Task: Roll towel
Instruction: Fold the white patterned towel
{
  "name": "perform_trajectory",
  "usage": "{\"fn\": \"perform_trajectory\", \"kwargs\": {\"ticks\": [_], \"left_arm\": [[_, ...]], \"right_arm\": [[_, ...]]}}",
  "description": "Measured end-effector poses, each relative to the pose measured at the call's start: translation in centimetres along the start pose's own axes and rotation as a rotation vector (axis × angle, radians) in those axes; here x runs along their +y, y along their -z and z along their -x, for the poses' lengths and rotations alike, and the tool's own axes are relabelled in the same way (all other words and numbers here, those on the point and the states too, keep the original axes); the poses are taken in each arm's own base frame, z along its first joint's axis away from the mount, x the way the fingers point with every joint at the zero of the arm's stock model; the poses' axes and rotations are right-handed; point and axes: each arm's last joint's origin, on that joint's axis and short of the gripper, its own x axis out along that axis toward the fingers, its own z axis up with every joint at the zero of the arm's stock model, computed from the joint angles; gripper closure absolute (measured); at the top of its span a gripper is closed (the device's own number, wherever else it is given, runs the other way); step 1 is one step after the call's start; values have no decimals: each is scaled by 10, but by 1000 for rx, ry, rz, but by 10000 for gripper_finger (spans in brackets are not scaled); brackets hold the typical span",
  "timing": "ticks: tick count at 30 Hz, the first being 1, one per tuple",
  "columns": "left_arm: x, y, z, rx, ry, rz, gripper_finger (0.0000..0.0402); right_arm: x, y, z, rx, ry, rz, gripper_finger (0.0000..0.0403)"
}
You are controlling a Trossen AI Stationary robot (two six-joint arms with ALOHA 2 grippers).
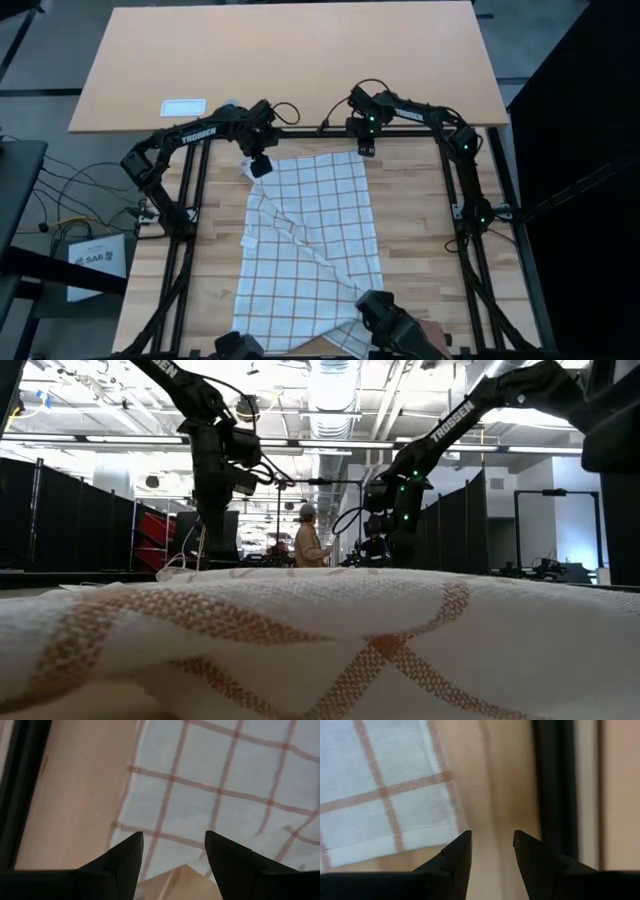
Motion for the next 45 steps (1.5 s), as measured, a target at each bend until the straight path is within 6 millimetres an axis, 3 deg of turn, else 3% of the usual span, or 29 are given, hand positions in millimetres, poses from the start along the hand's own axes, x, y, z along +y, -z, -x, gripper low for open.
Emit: {"fn": "perform_trajectory", "kwargs": {"ticks": [7,14,21,27,36,45], "left_arm": [[26,20,-8,26,-21,54,203],[47,33,-32,104,-90,57,203],[57,33,-53,146,-87,54,203],[58,36,-72,199,12,56,203],[60,31,-70,185,23,56,232],[60,30,-68,188,25,49,235]], "right_arm": [[3,-3,-1,-4,-7,3,269],[4,-4,-1,-7,-6,5,269],[5,-4,-1,-5,-8,-11,269],[6,-4,-1,3,-15,-14,269],[7,-3,-1,9,-24,7,269],[13,-4,-5,-34,-101,-3,269]]}}
